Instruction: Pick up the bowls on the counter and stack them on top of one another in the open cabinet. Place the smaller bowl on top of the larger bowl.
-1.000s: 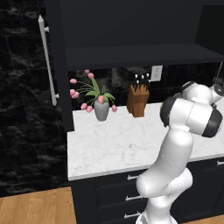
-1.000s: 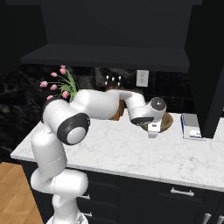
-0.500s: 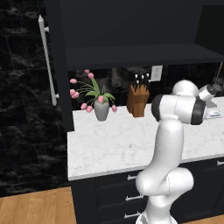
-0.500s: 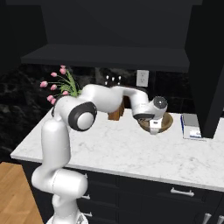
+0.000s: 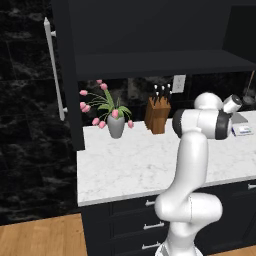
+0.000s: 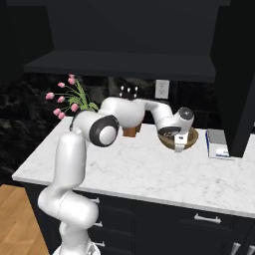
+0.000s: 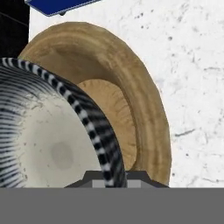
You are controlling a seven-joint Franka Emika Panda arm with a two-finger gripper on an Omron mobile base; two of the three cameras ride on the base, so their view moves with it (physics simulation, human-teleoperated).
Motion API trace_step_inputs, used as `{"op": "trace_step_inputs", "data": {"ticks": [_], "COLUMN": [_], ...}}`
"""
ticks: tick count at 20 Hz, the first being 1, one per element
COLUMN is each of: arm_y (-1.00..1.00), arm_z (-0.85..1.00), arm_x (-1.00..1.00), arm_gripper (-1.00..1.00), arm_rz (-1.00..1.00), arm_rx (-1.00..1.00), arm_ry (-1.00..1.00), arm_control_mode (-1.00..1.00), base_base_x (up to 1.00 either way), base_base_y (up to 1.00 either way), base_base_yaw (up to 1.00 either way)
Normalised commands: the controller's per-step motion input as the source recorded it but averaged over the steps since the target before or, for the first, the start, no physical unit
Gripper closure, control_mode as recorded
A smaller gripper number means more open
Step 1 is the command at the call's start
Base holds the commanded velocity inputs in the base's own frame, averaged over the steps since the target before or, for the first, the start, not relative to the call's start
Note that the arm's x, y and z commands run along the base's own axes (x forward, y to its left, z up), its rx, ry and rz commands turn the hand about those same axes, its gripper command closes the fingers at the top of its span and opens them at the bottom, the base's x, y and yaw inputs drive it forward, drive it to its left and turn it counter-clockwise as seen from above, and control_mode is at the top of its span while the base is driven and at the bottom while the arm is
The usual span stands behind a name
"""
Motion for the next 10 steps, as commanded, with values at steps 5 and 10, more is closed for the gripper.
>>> {"op": "trace_step_inputs", "data": {"ticks": [5, 10], "arm_y": [0.0, 0.04], "arm_z": [-0.07, -0.25], "arm_x": [0.36, 0.0], "arm_gripper": [1.0, -1.0], "arm_rz": [0.0, 0.01], "arm_rx": [0.0, 0.0], "arm_ry": [0.05, -0.08], "arm_control_mode": [-1.0, -1.0], "base_base_x": [0.0, 0.0], "base_base_y": [0.0, 0.0], "base_base_yaw": [0.0, 0.0]}}
